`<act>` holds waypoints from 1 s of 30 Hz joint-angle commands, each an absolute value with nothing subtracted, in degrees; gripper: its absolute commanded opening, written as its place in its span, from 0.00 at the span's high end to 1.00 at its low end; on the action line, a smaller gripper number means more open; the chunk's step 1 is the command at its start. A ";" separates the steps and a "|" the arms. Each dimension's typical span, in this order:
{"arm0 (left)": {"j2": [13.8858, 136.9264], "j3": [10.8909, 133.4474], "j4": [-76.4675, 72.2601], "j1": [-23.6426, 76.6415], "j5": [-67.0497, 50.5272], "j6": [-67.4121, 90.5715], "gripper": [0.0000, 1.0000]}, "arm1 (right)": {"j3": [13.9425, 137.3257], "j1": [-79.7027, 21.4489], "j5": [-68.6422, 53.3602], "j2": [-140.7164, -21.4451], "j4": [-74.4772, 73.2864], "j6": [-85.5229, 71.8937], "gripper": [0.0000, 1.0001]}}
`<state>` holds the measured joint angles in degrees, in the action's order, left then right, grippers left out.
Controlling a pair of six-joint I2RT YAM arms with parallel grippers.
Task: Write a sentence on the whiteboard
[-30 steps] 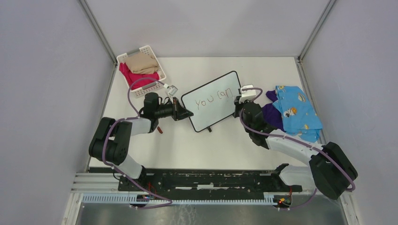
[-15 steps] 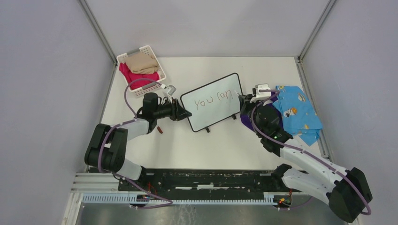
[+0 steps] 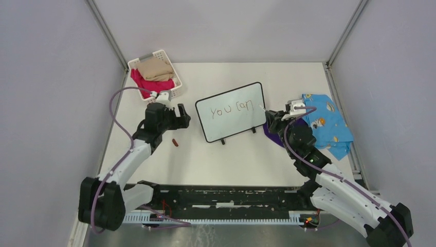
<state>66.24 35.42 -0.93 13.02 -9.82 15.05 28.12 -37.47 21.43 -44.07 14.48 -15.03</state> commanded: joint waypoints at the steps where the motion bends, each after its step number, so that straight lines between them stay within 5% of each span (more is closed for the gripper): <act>1: 56.46 40.32 11.06 12.48 16.90 20.36 0.01 | 27.57 -37.42 19.04 -41.52 14.41 -15.83 1.00; 5: 51.16 43.38 19.84 12.46 27.57 31.78 0.00 | 25.79 -37.48 18.54 -39.93 14.41 -15.11 1.00; 12: 45.70 41.69 18.68 16.83 4.86 31.16 0.00 | 23.52 -37.41 19.39 -36.03 11.85 -13.81 1.00; 23: 52.34 36.70 21.62 61.46 44.14 55.51 0.14 | 20.13 -37.40 22.94 -27.44 3.78 -12.39 1.00; 30: 78.02 51.05 28.67 70.13 54.05 62.58 0.20 | 19.45 -37.42 24.15 -24.87 1.09 -12.16 1.00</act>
